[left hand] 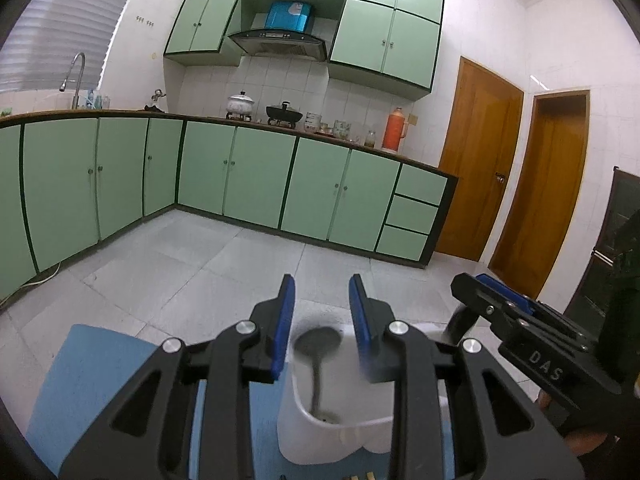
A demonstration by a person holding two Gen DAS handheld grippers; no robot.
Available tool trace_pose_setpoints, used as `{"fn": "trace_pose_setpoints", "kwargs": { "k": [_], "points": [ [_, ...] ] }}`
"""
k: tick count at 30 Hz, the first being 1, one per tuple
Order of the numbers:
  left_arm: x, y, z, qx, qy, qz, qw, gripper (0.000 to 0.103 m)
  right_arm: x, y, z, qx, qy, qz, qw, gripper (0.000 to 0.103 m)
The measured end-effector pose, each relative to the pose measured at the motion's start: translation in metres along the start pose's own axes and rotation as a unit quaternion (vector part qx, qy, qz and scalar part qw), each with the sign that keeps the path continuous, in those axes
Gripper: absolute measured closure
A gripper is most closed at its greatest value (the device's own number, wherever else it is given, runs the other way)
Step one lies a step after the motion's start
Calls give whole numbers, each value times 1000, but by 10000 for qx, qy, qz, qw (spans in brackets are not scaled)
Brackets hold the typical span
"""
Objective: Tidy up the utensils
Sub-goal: 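Lower both spoons into the white holder and open both tools, then withdraw both tools from the holder toward the chopsticks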
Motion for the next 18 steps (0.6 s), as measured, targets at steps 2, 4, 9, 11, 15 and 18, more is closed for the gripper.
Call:
{"fn": "trace_pose_setpoints", "kwargs": {
  "k": [2,4,9,11,15,18],
  "points": [
    [-1,-4,-1,-5,4,-7,10000,69,1,-2,-1,-10,43,32,10000,61],
    [-2,-9,-3,-4,25,-10,10000,67,1,-6,-1,0,78,39,10000,57],
    [-4,-29,-4,58,40,34,10000,52,3,-26,-1,47,162,-37,9999,49],
    [-6,-43,-7,71,22,70,9999,45,2,-37,-2,55,171,-82,9998,44],
    [-9,-73,-18,59,75,241,9997,32,-1,-70,-14,6,189,-227,9996,33],
    [-14,-96,-32,-59,82,407,9991,26,-4,-93,-30,-138,303,-288,9990,25]
  ]
}}
Point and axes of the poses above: each gripper's, at about its wrist camera, not at the fingertips, and y roughly the way its jaws point, x to its right, z to its top, the point moved 1 cm from there along y, roughly the way its jaws point, and after that the axes turned 9 degrees about -y, right-handed, at the moved point
